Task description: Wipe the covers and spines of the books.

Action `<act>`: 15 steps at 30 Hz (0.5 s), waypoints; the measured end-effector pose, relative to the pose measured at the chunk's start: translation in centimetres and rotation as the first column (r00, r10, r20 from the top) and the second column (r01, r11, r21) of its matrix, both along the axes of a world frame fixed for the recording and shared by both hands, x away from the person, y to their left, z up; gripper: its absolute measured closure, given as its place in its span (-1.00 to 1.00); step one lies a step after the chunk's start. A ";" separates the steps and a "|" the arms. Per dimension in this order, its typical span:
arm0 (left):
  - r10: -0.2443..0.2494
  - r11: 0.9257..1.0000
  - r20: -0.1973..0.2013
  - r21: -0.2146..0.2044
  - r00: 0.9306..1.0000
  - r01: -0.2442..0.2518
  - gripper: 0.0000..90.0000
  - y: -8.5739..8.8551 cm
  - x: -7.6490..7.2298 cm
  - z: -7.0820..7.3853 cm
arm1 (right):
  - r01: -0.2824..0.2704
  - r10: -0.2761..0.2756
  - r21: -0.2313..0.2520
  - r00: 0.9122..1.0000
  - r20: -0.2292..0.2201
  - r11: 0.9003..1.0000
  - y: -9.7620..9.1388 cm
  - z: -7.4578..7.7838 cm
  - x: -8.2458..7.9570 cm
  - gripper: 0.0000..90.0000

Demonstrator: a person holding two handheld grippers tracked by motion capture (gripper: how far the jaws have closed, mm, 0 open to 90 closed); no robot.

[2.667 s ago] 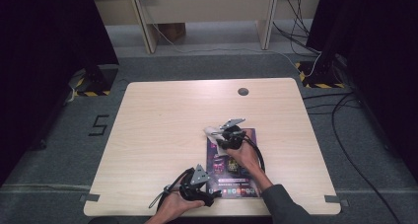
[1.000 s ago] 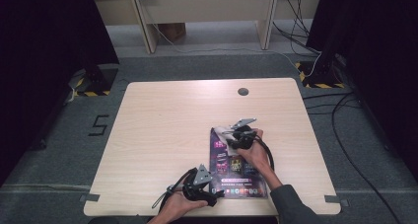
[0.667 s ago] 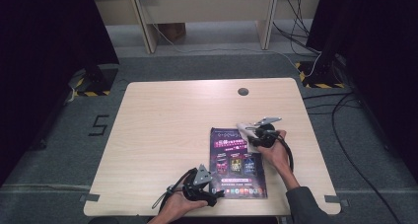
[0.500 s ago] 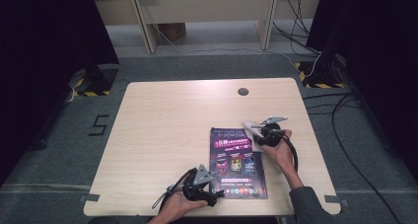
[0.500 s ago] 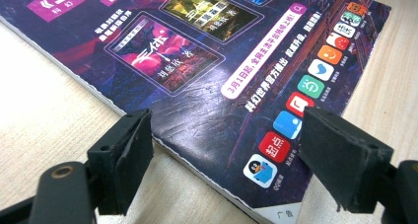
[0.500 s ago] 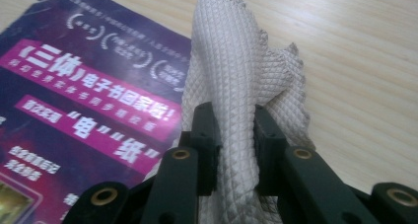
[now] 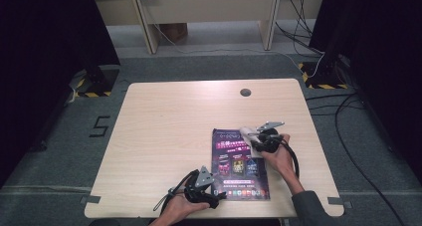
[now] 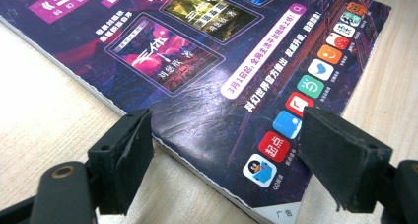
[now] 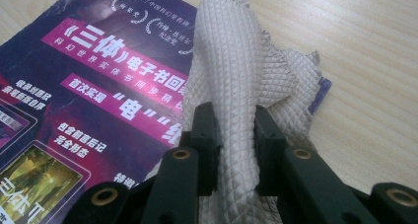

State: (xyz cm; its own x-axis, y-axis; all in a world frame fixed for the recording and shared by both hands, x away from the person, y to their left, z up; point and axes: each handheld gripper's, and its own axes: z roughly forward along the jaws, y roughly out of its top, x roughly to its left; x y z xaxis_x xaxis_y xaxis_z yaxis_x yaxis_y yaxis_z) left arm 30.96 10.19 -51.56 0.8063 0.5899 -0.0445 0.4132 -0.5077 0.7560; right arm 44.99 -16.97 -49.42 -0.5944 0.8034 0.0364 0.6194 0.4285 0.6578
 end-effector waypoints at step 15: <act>0.009 1.000 0.013 -0.003 1.000 -0.009 -0.50 0.0 -0.3 0.0 | -0.045 0.046 0.018 0.999 -0.006 0.999 2.5 -0.1 -0.3 0.69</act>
